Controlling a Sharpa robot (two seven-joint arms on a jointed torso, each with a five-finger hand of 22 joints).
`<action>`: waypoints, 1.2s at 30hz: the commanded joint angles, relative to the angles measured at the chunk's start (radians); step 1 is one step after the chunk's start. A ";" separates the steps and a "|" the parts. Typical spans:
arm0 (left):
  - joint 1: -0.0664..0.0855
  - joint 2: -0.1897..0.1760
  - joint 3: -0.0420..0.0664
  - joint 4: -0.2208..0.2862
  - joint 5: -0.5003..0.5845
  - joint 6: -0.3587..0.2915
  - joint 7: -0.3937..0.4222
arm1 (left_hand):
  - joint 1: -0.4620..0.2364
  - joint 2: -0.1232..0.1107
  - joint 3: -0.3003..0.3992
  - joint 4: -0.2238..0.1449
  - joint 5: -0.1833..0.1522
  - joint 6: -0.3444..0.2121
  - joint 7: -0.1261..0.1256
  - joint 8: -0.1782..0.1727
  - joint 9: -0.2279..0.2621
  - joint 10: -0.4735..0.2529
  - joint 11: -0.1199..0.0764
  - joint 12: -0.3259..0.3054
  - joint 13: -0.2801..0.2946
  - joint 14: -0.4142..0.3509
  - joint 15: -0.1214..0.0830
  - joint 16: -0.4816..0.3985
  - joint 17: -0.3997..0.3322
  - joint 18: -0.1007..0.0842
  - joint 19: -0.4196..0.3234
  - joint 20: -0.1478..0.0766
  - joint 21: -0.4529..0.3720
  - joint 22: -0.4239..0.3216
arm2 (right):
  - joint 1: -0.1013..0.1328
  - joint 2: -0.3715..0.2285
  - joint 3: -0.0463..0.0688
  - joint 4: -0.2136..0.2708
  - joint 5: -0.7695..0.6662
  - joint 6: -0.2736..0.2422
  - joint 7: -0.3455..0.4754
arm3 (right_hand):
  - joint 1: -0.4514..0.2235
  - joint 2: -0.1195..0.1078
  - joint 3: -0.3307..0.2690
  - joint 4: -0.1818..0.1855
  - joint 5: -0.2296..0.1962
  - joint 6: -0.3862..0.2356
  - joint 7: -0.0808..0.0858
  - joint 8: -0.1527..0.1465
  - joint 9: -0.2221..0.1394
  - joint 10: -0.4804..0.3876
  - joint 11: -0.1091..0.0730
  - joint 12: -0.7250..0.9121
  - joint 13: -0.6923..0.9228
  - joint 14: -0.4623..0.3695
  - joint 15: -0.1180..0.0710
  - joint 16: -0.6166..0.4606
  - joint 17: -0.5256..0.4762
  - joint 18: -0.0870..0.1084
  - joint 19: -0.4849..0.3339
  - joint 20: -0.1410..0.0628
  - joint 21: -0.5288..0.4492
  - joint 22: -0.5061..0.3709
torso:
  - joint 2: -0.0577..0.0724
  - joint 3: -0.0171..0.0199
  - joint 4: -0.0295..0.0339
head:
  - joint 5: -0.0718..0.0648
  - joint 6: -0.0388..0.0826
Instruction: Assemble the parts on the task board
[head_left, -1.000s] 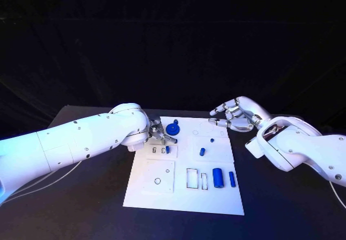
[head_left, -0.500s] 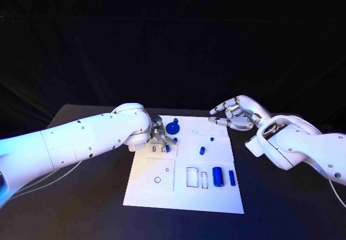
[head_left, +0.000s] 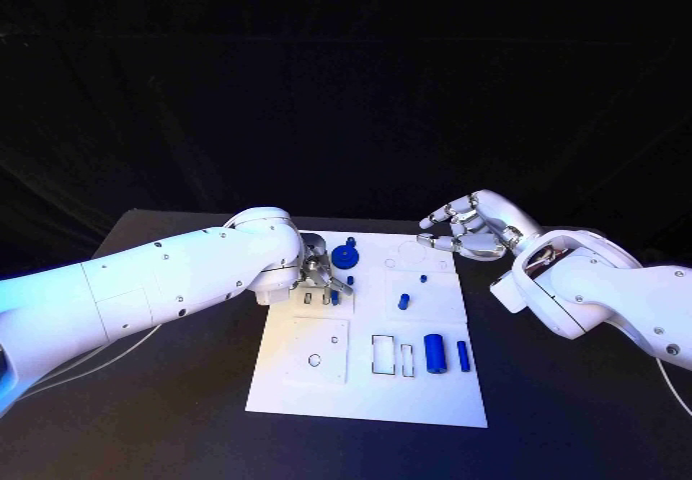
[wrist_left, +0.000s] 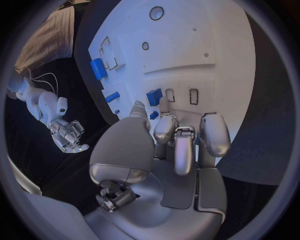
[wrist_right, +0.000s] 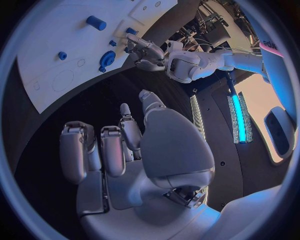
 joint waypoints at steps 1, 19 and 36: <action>0.001 0.003 0.000 0.005 -0.001 0.028 -0.002 | 0.010 0.006 0.010 -0.002 -0.001 -0.006 -0.002 0.007 0.007 0.008 0.002 0.004 0.002 0.091 -0.010 0.004 0.224 -0.012 0.005 0.000 0.007 0.002 | 0.000 0.002 0.000 -0.002 -0.007 0.010 0.000 | -0.013 -0.001 -0.007 0.000 0.004 -0.007 0.000 0.003 0.002 -0.002 -0.005 -0.004 -0.001 0.068 -0.007 -0.004 0.115 0.011 0.004 -0.008 -0.003 0.169 | 0.000 0.0001 0.0004 | 0.001 0.001; 0.001 0.003 0.000 0.007 -0.001 0.027 -0.002 | 0.060 -0.003 0.122 0.000 0.002 -0.025 -0.006 0.019 0.056 0.008 -0.002 0.004 0.009 0.091 -0.013 0.003 0.224 -0.013 -0.001 0.000 0.016 0.013 | -0.001 0.003 0.000 -0.007 -0.005 0.011 -0.002 | -0.012 0.002 -0.006 0.000 0.007 -0.007 0.000 0.003 0.002 -0.001 -0.005 -0.003 0.000 0.068 -0.007 -0.005 0.115 0.011 0.005 -0.008 -0.003 0.169 | 0.001 -0.0007 0.0003 | 0.002 -0.001; 0.001 -0.007 0.002 0.011 0.124 -0.004 0.002 | 0.277 -0.116 0.594 -0.018 0.010 -0.062 -0.006 0.014 0.106 -0.001 -0.006 -0.026 -0.002 0.091 -0.019 0.002 0.225 -0.014 -0.002 -0.005 0.023 0.027 | -0.002 0.006 0.000 -0.012 -0.002 0.011 -0.001 | -0.008 0.004 -0.005 -0.001 0.015 -0.008 0.000 0.004 0.003 -0.002 -0.006 -0.004 -0.001 0.068 -0.007 -0.005 0.114 0.012 0.004 -0.008 -0.005 0.168 | 0.000 -0.0007 0.0013 | 0.000 -0.008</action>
